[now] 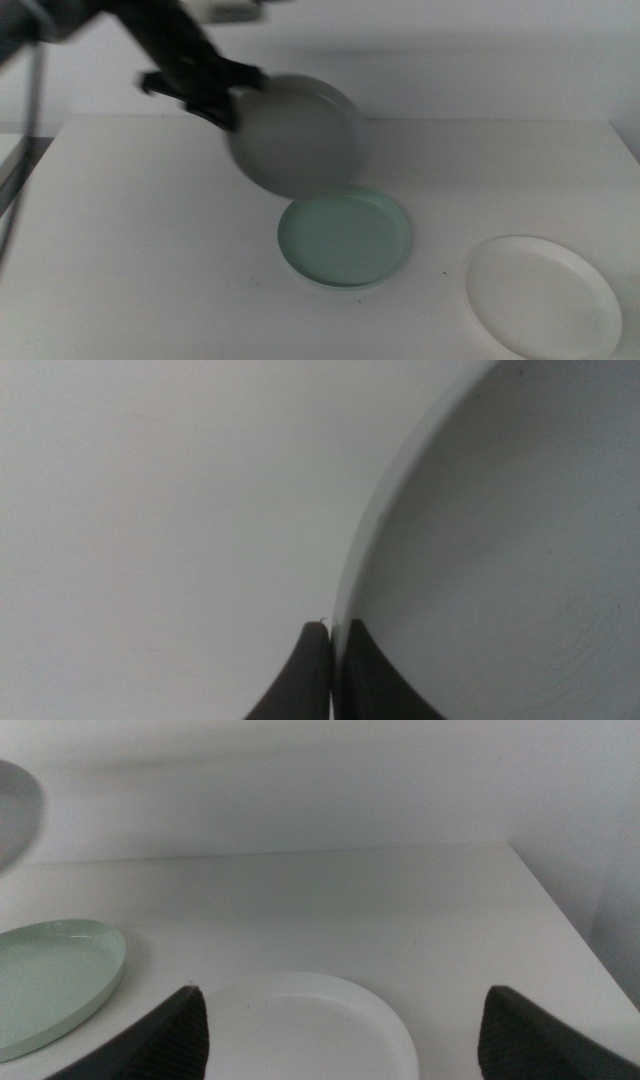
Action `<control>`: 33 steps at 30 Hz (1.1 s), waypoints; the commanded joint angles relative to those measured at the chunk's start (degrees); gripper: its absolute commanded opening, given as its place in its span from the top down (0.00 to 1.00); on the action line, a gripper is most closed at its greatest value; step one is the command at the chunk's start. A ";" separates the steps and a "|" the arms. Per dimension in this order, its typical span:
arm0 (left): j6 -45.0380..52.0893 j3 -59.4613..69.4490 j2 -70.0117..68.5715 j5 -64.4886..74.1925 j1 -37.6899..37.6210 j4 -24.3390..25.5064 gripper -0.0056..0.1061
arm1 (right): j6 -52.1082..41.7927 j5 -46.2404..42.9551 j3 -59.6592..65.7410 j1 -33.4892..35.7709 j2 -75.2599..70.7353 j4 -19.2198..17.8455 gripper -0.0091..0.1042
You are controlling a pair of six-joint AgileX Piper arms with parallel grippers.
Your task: Stack the three bowls on top of each other.
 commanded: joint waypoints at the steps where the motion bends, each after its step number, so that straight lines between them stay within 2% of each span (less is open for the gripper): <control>1: -2.14 -0.35 1.40 0.45 -3.34 -0.04 0.97 | -0.14 -0.59 0.19 -0.23 -0.22 -0.27 0.11; 6: -2.14 -0.35 4.20 0.45 -7.16 -0.32 0.96 | -0.14 -0.59 0.19 -0.23 -0.22 -0.27 0.11; 20: 2.39 -0.35 12.05 0.45 -7.29 -3.61 0.96 | -0.14 -0.59 0.19 -0.23 -0.22 -0.27 0.11; 23: 2.82 -0.35 12.58 0.45 -7.18 -3.61 0.93 | -0.14 -0.59 0.19 -0.23 -0.22 -0.27 0.11; 26: 3.94 -0.35 12.58 0.45 -6.96 -3.61 0.81 | -0.14 -0.59 0.19 -0.23 -0.22 -0.27 0.11; 29: 6.36 -0.46 11.95 0.45 -6.10 -5.16 0.58 | -0.14 -0.59 0.19 -0.23 -0.22 -0.27 0.11; 33: 7.04 -0.23 8.62 0.45 -3.36 -6.68 0.10 | -0.14 -0.59 0.19 -0.23 -0.22 -0.27 0.11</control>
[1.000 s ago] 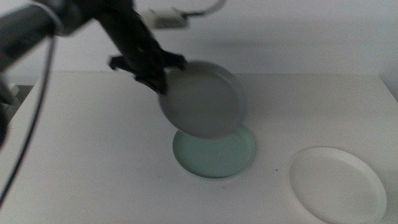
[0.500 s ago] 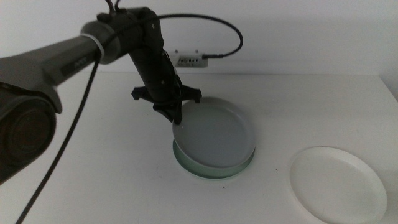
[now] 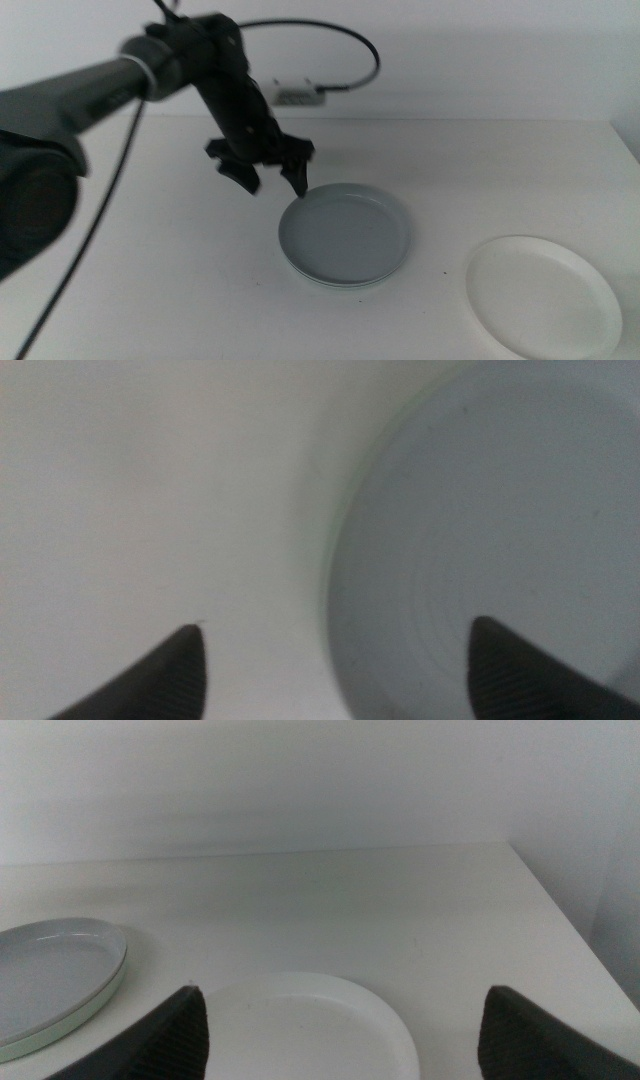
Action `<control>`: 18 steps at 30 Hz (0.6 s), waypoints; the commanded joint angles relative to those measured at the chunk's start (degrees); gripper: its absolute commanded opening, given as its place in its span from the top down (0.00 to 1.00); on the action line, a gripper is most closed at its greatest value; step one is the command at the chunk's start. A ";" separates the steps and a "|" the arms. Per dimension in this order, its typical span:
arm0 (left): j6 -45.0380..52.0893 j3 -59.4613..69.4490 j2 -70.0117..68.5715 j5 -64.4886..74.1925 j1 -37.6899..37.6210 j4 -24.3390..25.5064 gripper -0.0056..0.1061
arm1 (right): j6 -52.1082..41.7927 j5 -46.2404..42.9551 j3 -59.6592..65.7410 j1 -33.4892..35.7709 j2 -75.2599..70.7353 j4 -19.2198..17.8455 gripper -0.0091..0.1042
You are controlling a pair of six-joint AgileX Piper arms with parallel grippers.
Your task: Stack the three bowls on top of each other.
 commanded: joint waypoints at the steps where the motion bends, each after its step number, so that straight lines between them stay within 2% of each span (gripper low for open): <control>1: 1.49 0.18 -4.41 -0.14 2.06 -2.54 0.11 | -0.14 -0.59 0.19 -0.23 -0.22 -0.27 0.11; 4: 7.44 1.76 -12.11 -0.14 3.44 -5.86 0.11 | -0.14 -0.59 0.19 -0.23 -0.22 -0.27 0.11; 8: 13.57 7.74 -27.68 -1.08 3.63 -5.02 0.11 | -0.14 -0.59 0.19 -0.23 -0.22 -0.27 0.11; 13: 18.70 24.25 -49.85 -15.02 3.63 -8.09 0.11 | -0.14 -0.59 0.19 -0.23 -0.22 -0.27 0.11; 18: 24.21 35.88 -67.65 -15.55 3.63 -12.93 0.11 | -0.14 -0.59 0.19 -0.23 -0.22 -0.27 0.11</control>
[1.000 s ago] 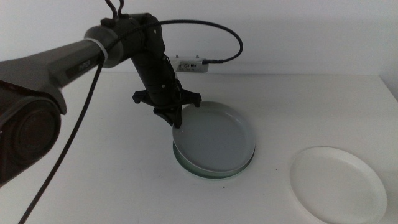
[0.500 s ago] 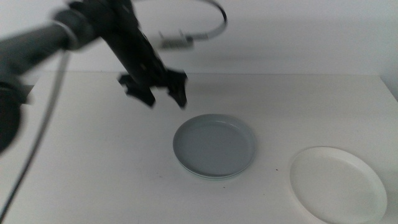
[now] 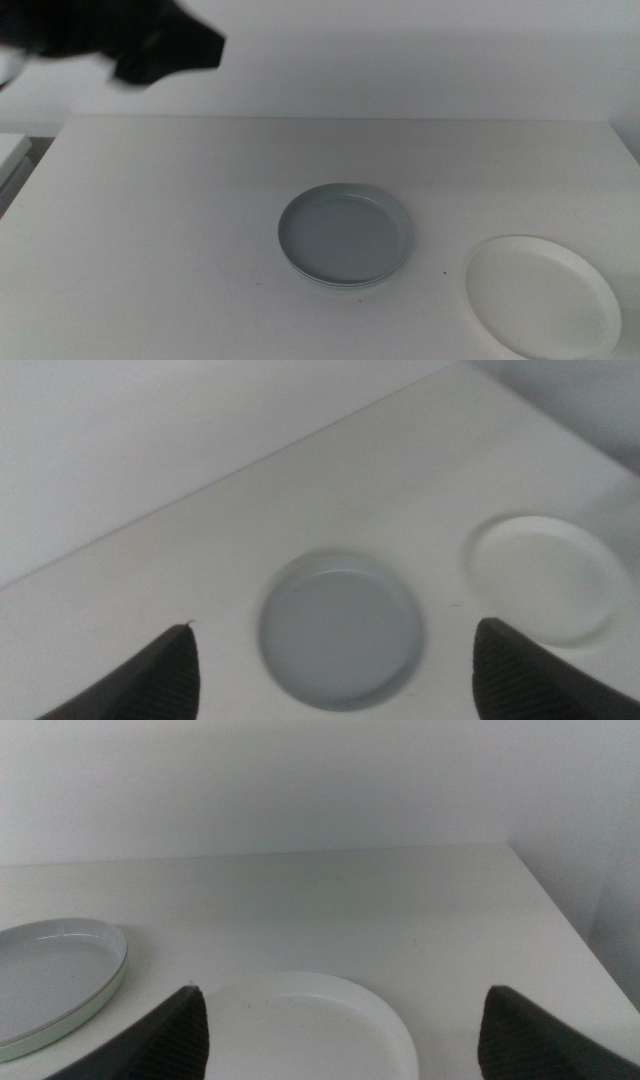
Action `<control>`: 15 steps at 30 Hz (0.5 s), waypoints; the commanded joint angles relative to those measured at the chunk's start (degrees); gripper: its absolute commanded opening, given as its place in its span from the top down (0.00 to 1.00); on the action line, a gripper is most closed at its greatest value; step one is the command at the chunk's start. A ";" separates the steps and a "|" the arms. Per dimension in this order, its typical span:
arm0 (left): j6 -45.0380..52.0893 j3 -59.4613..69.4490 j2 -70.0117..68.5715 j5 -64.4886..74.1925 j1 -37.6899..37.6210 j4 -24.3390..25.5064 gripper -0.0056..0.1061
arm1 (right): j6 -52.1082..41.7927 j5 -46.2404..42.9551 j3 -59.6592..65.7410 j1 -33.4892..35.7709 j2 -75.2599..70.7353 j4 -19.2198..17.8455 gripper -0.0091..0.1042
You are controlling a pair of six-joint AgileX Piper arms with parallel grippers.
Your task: Stack the three bowls on top of each other.
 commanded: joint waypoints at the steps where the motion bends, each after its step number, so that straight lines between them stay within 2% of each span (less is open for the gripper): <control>1: 2.14 4.13 -6.79 -0.63 -0.04 -3.05 0.11 | -0.14 -0.59 0.19 -0.23 -0.22 -0.27 0.11; 6: 1.03 5.66 -11.74 2.37 -0.04 -4.00 0.11 | -0.14 -0.59 0.19 -0.23 -0.22 -0.27 0.11; 15: 0.23 5.66 -11.86 0.97 -0.04 -4.49 0.11 | -0.14 -0.59 0.19 -0.23 -0.22 -0.27 0.11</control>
